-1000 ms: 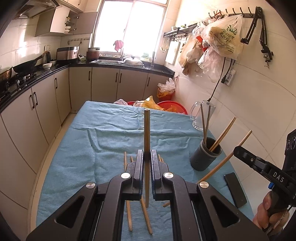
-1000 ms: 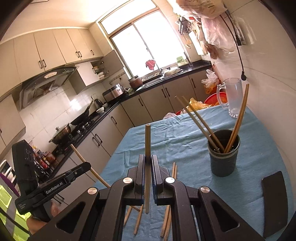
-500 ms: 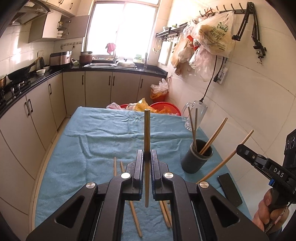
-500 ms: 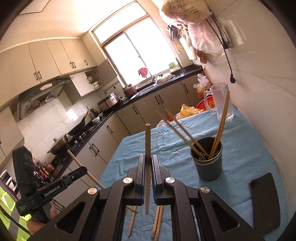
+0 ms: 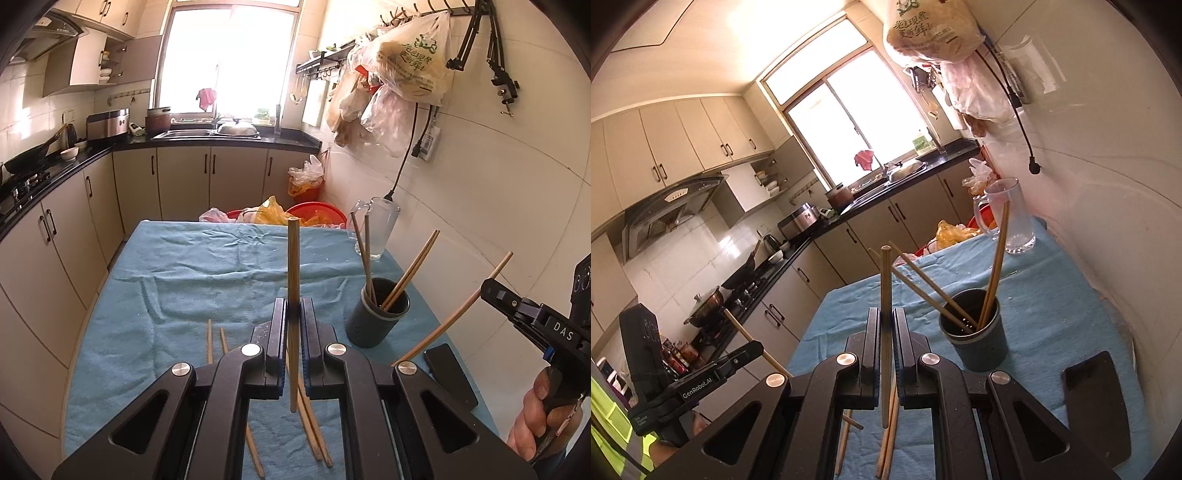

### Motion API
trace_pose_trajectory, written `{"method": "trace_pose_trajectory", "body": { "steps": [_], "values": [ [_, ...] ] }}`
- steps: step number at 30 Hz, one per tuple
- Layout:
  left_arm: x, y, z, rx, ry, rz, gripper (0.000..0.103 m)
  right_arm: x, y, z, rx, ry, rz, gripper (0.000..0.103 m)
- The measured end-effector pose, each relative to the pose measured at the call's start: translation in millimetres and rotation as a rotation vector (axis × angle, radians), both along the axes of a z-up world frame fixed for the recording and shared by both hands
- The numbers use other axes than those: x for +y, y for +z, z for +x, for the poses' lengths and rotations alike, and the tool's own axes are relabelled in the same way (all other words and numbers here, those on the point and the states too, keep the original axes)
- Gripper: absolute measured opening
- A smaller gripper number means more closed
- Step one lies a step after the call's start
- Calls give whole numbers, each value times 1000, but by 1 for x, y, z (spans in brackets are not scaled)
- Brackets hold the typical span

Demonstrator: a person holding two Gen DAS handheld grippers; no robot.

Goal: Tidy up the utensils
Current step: 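Carry both upright chopsticks toward the dark holder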

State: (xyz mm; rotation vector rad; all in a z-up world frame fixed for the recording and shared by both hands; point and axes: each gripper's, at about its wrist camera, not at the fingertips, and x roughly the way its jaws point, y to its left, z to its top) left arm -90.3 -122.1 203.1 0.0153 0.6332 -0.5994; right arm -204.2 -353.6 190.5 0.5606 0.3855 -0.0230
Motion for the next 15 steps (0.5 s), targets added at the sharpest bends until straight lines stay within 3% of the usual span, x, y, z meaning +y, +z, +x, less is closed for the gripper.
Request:
{"method": "trace_pose_trajectory", "body": {
  "steps": [15],
  "values": [
    [-45,34,3,-34,-94,-24,6,-46,31,-23,-55,-111,-12,7]
  ]
}}
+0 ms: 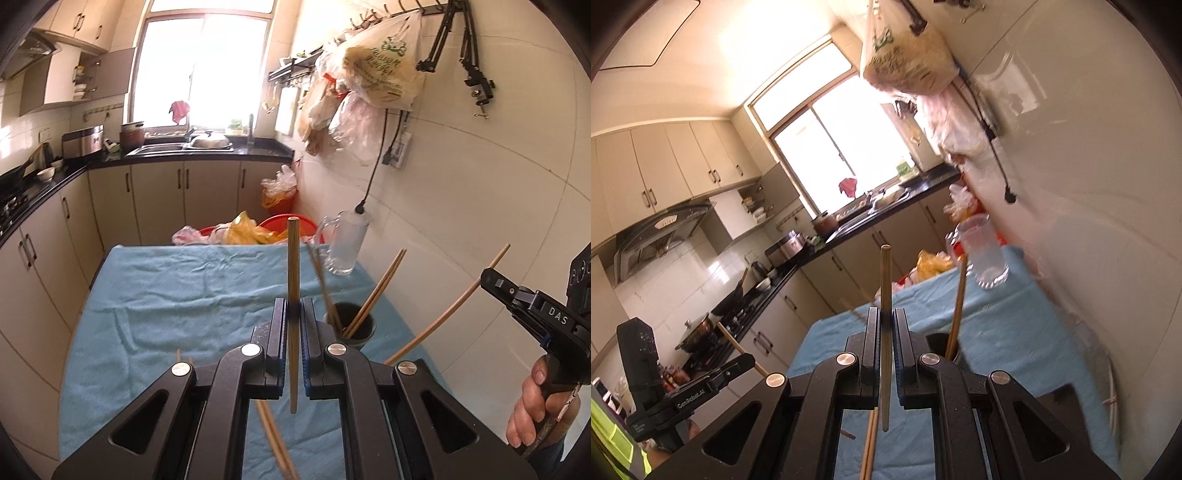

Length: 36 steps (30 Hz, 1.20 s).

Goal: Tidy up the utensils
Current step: 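Carry both upright chopsticks toward the dark holder, then lower the chopsticks into the dark holder and open both grippers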

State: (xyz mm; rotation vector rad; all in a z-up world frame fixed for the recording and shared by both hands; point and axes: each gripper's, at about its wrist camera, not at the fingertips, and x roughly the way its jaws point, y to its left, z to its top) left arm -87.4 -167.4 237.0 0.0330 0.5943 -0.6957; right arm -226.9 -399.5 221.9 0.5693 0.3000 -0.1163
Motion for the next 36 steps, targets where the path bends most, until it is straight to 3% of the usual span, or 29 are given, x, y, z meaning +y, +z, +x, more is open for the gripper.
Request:
{"method": "trace_pose_trajectory", "body": {
  "steps": [12,16,24,36],
  "values": [
    [-52,41,20,-32,-55,-62,6,-35,29,4,-42,-100,-20,7],
    [-70,43,32,-21,-72,-81,6,-45,29,15,-29,-123,-30,7],
    [-106,10,59,44,-90,-54,6,-61,9,43,39,-124,-23,7],
    [-116,-32,82,100,-75,6,6,-75,-38,83,151,-81,31,7]
  ]
}}
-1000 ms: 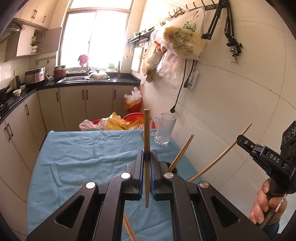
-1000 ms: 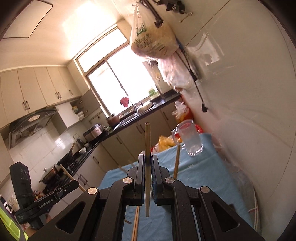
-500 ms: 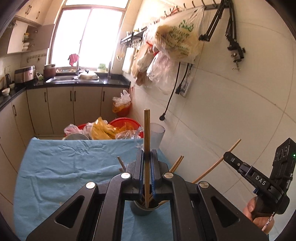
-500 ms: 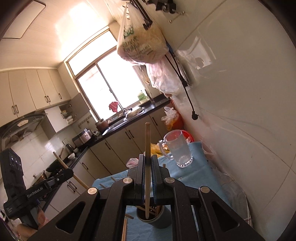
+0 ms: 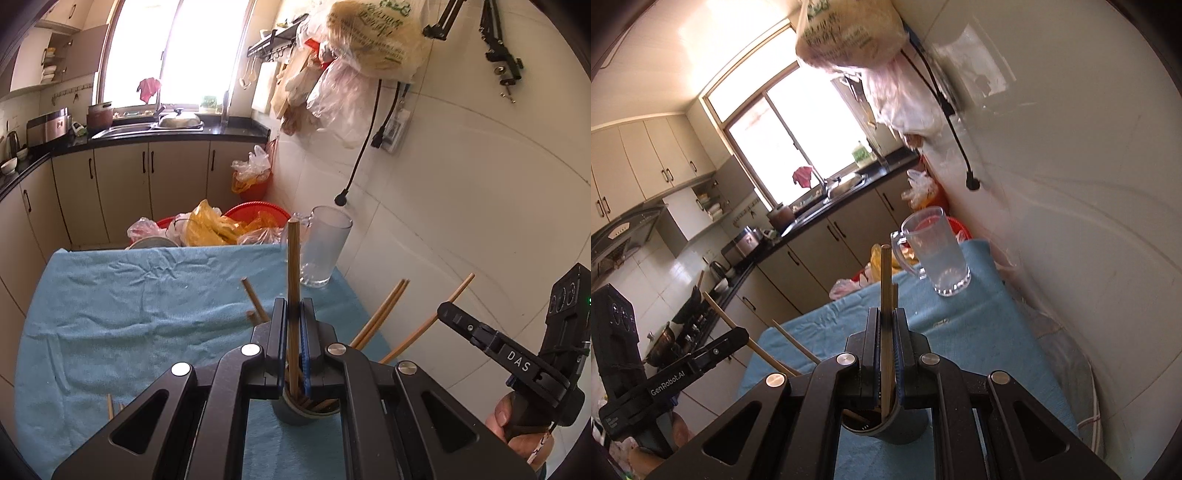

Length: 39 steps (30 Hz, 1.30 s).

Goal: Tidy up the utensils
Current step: 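Lower the chopsticks into the dark holder and open both grippers, then withdraw both grippers back over the remaining chopsticks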

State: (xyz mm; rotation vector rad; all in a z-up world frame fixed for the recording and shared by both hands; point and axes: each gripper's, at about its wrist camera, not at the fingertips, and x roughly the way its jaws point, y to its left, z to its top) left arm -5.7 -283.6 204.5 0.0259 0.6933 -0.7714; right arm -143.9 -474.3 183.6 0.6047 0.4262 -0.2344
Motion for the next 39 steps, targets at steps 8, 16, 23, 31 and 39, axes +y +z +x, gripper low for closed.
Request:
{"method": "trace_pose_trajectory", "body": {
  "steps": [8,16,23,31,39],
  "values": [
    [2,-11,8,10,5,12,6,1,-18,14,43,29,24,8],
    [6,-2,3,-11,15,-4,24,5,-6,4,18,16,1,10],
    [23,11,-11,-35,22,-31,26,14,4,-17,-16,6,-3,24],
    [60,18,-34,-60,44,-46,27,37,0,-32,-11,42,4,28],
    [117,-8,-46,-28,113,-25,29,79,-21,-31,47,138,0,36]
  ]
}}
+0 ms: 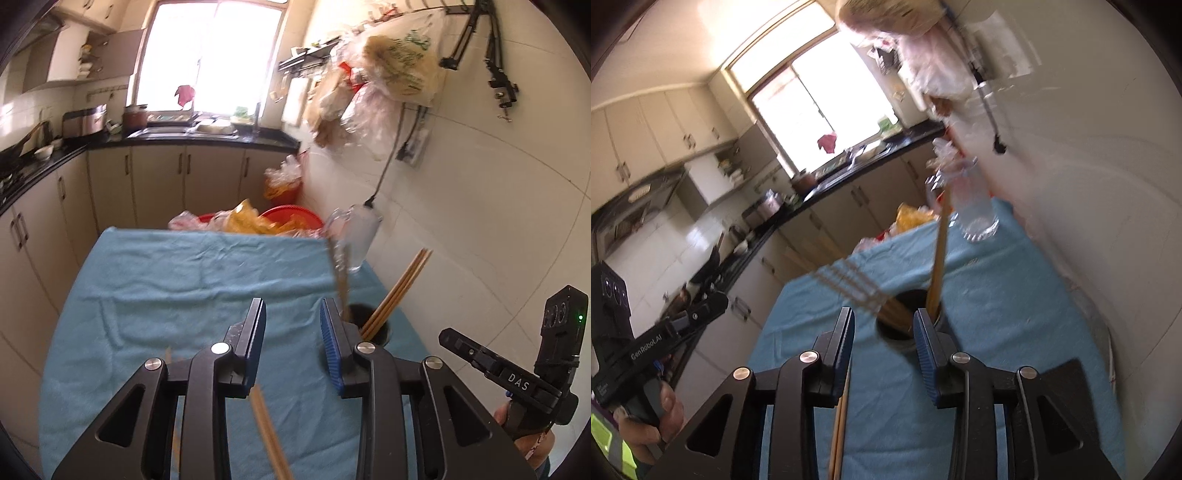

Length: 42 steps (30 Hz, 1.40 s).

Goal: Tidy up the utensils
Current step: 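Withdraw both grippers back over the remaining chopsticks, then close the right gripper on a chopstick while the left gripper closes on another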

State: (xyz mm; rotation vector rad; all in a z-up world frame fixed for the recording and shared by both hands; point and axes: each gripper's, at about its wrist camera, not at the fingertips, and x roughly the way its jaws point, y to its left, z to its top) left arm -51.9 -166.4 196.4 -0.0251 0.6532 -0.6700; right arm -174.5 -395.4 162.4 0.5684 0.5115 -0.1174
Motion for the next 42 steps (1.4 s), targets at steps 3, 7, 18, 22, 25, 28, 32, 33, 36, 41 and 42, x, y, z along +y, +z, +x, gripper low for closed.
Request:
{"method": "trace_pose_trajectory", "body": {
  "steps": [3,7,18,22,25,28,32,33,36,41,42],
  "values": [
    [24,-19,0,35,39,7,29,21,-15,6,38,47,0,39],
    [57,-50,3,97,99,20,29,49,-37,19,95,110,-6,39],
    [118,-139,23,316,214,61,29,97,-83,44,211,221,1,39],
    [116,-153,27,345,221,75,29,106,-91,53,246,240,-14,31],
    [119,-161,30,361,227,76,29,115,-97,67,280,267,-36,21],
    [123,-162,31,366,227,71,29,121,-107,87,330,272,-56,20],
    [126,-160,32,369,222,61,29,124,-120,113,385,286,-55,19],
    [127,-161,33,371,222,61,29,125,-123,120,398,287,-52,19],
    [127,-161,34,375,213,62,29,125,-134,141,445,278,-58,19],
    [129,-163,37,377,199,59,29,124,-144,166,499,250,-88,19],
    [130,-164,38,379,197,58,29,123,-146,171,510,241,-98,19]
  ]
}}
